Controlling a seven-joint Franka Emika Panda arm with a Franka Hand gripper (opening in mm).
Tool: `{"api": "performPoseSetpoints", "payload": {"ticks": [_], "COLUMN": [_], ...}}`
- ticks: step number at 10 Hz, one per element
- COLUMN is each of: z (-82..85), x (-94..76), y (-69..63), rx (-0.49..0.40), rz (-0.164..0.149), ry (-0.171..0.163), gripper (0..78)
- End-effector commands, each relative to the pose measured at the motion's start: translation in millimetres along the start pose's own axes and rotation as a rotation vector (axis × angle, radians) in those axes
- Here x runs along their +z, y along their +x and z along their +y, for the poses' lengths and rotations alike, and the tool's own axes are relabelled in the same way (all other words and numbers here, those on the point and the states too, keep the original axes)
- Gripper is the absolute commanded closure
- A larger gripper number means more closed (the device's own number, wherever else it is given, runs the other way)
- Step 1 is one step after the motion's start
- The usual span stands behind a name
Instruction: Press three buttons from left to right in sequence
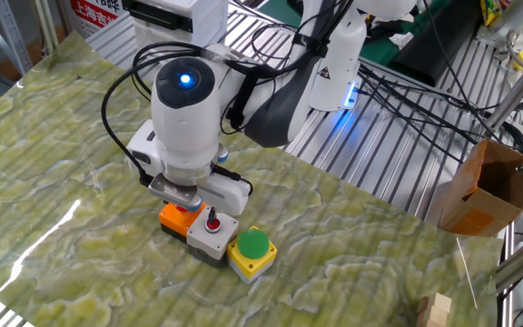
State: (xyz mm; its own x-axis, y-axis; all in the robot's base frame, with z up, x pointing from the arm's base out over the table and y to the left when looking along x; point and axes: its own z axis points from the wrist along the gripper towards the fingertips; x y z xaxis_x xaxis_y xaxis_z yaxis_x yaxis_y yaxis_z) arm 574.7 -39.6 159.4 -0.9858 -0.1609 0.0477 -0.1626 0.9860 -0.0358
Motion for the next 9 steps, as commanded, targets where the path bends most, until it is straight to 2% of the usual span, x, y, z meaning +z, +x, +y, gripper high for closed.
{"api": "performPoseSetpoints", "payload": {"ticks": [1,7,9], "z": [1.1,6.0,4.7], "x": [6.6,30.4,15.4], "y": [-1.8,-1.0,0.9], "rx": [-0.003,-0.005,0.006], "rz": [-0.005,-0.017,-0.01], "ry": [0.001,0.002,0.0], "gripper": [0.1,0.1,0.1]}}
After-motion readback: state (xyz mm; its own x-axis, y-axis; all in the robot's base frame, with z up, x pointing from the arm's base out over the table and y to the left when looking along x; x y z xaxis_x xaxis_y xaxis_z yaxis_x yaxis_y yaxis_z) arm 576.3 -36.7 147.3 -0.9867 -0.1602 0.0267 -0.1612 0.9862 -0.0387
